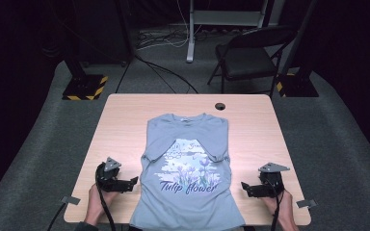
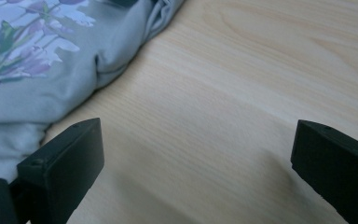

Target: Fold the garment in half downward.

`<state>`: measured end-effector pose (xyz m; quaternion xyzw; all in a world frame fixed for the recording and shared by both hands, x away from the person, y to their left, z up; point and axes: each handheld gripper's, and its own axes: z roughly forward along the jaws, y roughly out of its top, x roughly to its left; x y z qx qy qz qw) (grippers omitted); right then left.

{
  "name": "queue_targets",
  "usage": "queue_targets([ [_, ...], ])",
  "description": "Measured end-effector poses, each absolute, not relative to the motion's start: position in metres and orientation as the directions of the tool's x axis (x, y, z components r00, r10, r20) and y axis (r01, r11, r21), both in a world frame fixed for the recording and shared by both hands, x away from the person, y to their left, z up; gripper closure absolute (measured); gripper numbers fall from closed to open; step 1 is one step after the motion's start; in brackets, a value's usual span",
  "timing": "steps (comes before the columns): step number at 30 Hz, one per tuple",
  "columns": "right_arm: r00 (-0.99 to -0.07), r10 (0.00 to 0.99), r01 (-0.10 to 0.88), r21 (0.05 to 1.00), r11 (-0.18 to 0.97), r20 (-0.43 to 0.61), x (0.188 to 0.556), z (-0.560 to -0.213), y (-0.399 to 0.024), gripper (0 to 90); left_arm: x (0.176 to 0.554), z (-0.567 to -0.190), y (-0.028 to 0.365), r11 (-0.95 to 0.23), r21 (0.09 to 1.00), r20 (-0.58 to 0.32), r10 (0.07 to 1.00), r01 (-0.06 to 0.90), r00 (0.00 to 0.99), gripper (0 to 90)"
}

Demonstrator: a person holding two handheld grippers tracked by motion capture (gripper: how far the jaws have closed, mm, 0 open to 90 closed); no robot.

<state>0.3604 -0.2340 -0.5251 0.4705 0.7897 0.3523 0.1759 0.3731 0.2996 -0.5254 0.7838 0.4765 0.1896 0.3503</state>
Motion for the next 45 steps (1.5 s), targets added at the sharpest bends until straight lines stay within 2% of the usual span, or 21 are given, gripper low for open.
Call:
queue_targets([
  [13,-0.568,0.822,0.574,0.729,0.374,0.026,0.401,-0.508,-0.190,2.6,0.401,-0.518,0.271,-0.383,0.714,0.016,0.846,0.586,0.533,0.0],
  [23,-0.563,0.825,0.569,0.704,0.425,-0.043,0.424,-0.512,-0.174,4.7,0.416,-0.519,0.261,-0.423,0.696,0.067,0.843,0.581,0.533,0.0],
  [30,-0.568,0.820,0.596,0.653,0.467,-0.068,0.428,-0.521,-0.171,4.8,0.420,-0.523,0.257,-0.460,0.667,0.104,0.836,0.586,0.538,0.1],
  [45,-0.575,0.816,0.595,0.659,0.459,-0.049,0.423,-0.522,-0.175,5.7,0.417,-0.526,0.259,-0.443,0.676,0.074,0.836,0.589,0.544,0.3],
])
